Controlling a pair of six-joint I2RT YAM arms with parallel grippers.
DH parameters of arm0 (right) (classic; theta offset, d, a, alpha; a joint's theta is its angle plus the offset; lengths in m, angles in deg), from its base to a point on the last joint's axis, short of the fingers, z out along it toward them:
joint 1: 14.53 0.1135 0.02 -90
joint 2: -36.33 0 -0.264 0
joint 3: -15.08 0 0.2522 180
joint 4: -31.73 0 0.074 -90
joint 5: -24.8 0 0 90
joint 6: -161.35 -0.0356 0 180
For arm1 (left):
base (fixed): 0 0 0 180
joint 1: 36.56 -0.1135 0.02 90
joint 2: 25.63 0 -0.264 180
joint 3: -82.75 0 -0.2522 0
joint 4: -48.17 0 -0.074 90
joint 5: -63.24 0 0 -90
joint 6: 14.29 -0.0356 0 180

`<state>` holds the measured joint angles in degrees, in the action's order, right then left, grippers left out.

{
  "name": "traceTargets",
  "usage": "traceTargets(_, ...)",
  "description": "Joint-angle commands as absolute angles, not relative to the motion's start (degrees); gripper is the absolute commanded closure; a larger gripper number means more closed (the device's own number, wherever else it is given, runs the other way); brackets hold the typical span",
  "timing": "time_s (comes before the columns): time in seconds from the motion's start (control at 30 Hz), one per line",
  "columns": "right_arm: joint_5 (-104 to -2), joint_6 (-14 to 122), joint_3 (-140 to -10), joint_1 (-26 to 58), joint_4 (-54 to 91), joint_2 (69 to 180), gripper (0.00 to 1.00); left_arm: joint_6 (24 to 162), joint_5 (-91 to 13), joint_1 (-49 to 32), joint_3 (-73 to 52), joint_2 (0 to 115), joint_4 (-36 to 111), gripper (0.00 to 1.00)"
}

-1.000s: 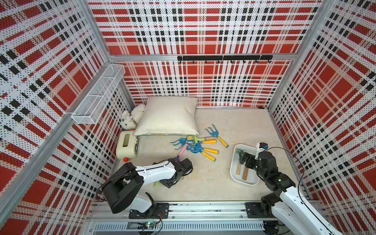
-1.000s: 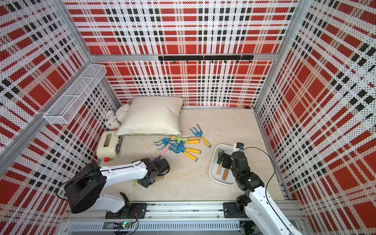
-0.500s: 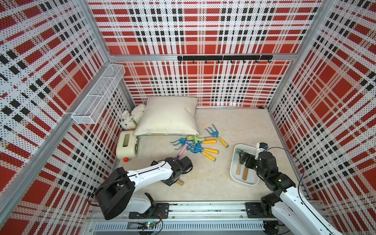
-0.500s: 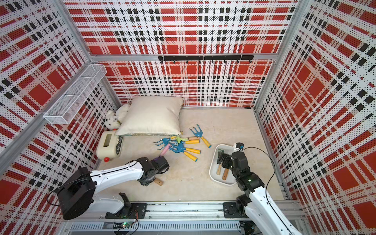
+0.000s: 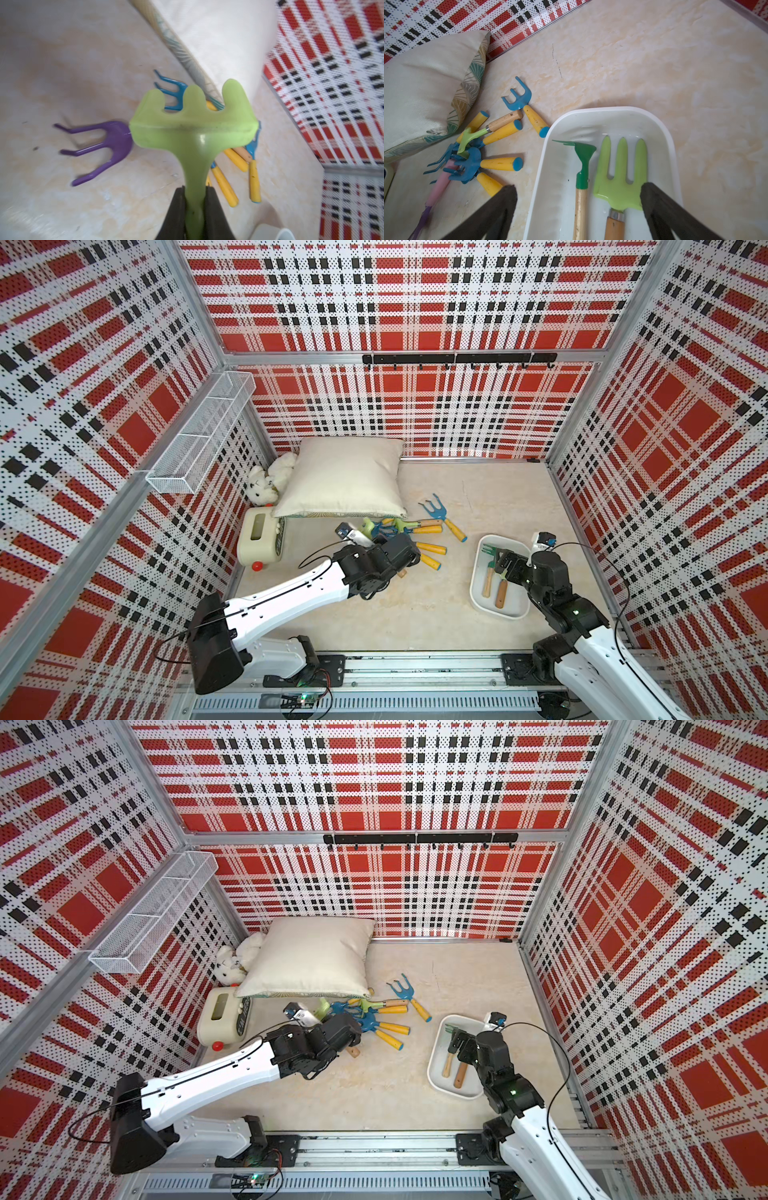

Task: Put the rake into the storage box
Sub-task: Pick up the rake at the center of the board, then place the rake in the storage box.

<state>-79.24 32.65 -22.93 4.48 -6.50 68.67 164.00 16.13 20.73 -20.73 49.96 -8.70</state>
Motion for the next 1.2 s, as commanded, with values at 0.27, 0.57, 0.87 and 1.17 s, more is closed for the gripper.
traceTargets(0.27, -94.88, 26.44, -31.37, 4.19, -17.75, 64.14, 0.0, 120.13, -2.89, 25.42, -10.32, 66.64, 33.47, 1.0)
traceTargets(0.57, -99.32, 23.84, -32.31, 4.19, -20.61, 59.34, 0.0, 113.76, -17.98, 30.26, 6.89, 87.11, 33.41, 1.0)
traceTargets(0.87, -102.98, 20.85, -33.39, 4.24, -24.11, 56.34, 0.0, 116.05, -19.14, 32.47, 9.98, 95.78, 33.15, 1.0)
traceTargets(1.17, -102.98, 20.2, -33.57, 4.19, -25.01, 55.36, 0.0, 116.11, -20.15, 31.83, 15.83, 102.51, 29.84, 1.0)
